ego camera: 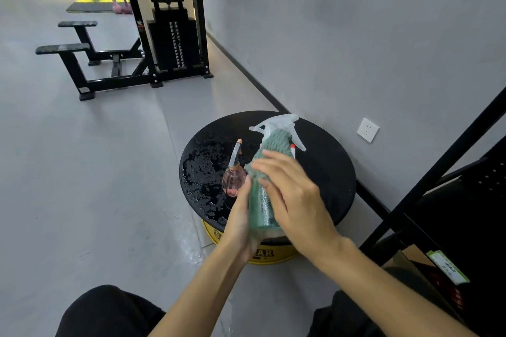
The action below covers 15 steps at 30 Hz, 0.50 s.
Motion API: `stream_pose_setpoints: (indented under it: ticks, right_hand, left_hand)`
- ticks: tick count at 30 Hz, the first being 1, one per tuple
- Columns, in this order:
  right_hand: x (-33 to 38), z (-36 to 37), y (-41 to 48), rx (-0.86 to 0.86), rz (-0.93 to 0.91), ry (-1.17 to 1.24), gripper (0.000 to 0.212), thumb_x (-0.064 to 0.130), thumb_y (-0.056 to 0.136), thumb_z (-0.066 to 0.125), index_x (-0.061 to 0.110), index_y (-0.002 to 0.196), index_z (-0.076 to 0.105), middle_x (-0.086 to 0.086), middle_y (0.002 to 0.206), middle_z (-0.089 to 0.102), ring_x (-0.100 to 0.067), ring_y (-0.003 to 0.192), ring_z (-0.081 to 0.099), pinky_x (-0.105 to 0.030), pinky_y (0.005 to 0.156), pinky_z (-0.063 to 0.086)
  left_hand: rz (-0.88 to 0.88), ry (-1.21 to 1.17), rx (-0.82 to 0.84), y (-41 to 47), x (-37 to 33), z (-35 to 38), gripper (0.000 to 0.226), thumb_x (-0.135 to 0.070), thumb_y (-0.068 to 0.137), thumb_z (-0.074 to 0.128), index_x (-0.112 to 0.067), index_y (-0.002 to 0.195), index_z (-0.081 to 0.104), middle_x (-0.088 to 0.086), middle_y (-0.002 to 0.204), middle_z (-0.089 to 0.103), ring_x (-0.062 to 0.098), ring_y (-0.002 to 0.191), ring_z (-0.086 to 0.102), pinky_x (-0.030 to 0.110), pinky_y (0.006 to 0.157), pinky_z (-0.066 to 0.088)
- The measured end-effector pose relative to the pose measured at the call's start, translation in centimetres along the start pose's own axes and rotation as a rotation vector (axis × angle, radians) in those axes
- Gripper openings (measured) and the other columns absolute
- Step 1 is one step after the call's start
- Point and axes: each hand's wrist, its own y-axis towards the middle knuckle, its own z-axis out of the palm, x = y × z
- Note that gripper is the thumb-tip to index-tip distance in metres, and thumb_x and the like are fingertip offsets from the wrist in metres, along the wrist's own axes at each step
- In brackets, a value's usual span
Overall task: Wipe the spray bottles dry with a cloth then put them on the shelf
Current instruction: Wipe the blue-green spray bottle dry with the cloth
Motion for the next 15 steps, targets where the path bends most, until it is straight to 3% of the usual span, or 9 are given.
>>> stream_pose_setpoints:
  ticks: [7, 12, 15]
  right_hand:
    - [-1.5, -1.7, 6.4, -0.198, -0.143, -0.072, 0.028, 0.008, 0.093, 0.051, 0.001, 0.118, 0.062, -0.012, 0.122, 0.062, -0.015, 0.125, 0.046, -0.022, 0.113, 0.031]
    - [-3.0, -1.2, 6.9, 0.16, -0.055, -0.169, 0.034, 0.015, 0.099, 0.047, 0.004, 0.129, 0.056, -0.009, 0.135, 0.056, -0.018, 0.14, 0.033, -0.014, 0.115, 0.009]
    - [-3.2, -1.3, 6.0, 0.391, 0.041, -0.261, 0.047, 0.035, 0.104, 0.028, 0.017, 0.147, 0.034, 0.005, 0.157, 0.026, -0.007, 0.147, 0.005, -0.041, 0.119, -0.007]
  left_hand:
    - [-0.083, 0.077, 0.02, -0.4, 0.4, -0.3, 0.05, -0.055, 0.094, 0.038, -0.019, 0.114, 0.065, 0.008, 0.1, 0.075, 0.027, 0.085, 0.072, 0.047, 0.066, 0.057]
    - [-0.073, 0.071, 0.052, -0.6, 0.0, 0.0, 0.051, -0.063, 0.084, 0.048, -0.023, 0.105, 0.072, 0.009, 0.106, 0.073, 0.028, 0.091, 0.071, 0.048, 0.071, 0.055]
    - [-0.037, 0.125, 0.084, -0.7, -0.2, -0.4, 0.066, -0.067, 0.068, 0.068, -0.022, 0.116, 0.068, 0.008, 0.111, 0.071, 0.028, 0.097, 0.069, 0.043, 0.066, 0.056]
